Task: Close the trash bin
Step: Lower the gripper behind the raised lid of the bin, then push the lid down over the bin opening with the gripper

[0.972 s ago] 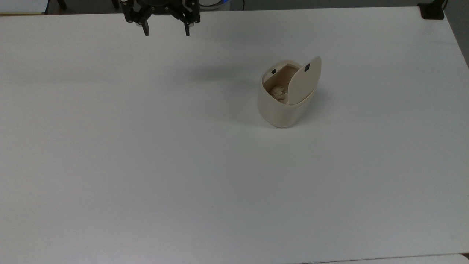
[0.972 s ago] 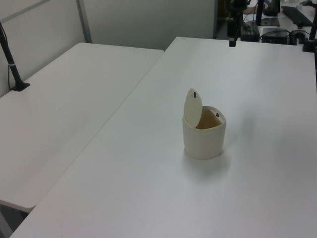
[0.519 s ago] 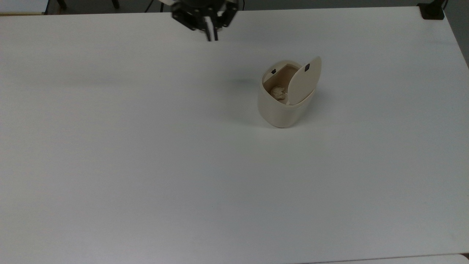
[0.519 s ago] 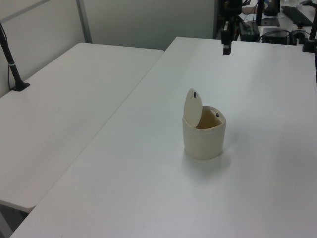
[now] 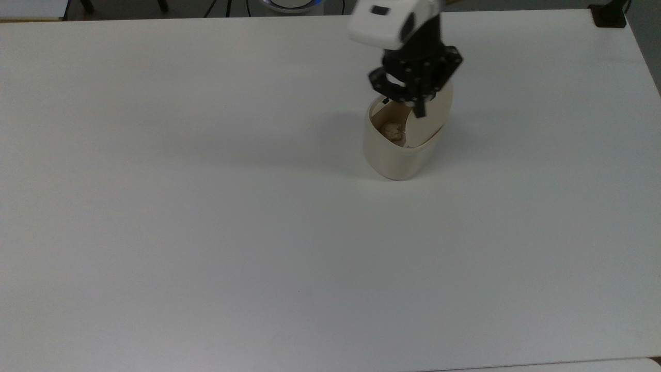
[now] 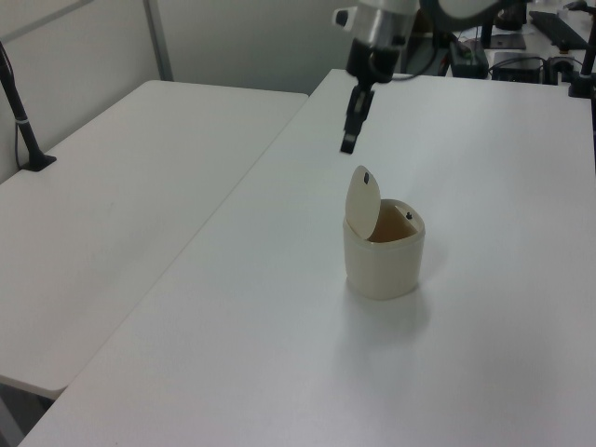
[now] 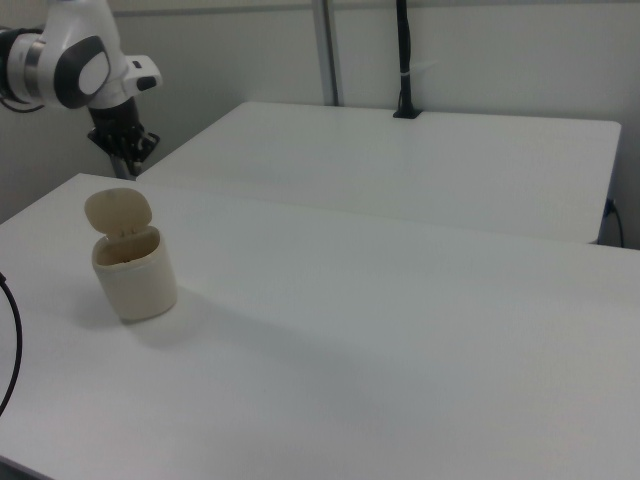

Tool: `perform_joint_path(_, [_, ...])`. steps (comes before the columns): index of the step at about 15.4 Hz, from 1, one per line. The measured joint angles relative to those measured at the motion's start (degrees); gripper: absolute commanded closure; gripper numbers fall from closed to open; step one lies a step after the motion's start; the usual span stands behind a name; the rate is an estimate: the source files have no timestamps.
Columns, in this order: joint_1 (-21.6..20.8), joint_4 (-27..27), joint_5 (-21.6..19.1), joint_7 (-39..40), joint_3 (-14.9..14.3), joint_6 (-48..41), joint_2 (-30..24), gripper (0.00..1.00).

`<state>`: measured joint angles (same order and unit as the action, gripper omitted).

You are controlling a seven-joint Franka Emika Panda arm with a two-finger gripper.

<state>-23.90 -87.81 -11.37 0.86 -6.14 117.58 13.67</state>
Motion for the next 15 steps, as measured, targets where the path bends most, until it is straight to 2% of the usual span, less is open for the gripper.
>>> perform_joint_path(3, [-2.9,2.6,0.0,1.6,0.0,2.7,2.3,1.00])
perform_joint_path(6, [-4.0,3.7,0.0,6.1,-0.1,2.2,3.4,1.00])
perform_joint_path(12, [-3.8,3.7,0.1,15.3,-0.5,-9.8,3.5,1.00])
perform_joint_path(15, [-2.8,3.2,1.8,17.2,-0.7,-13.1,3.1,1.00])
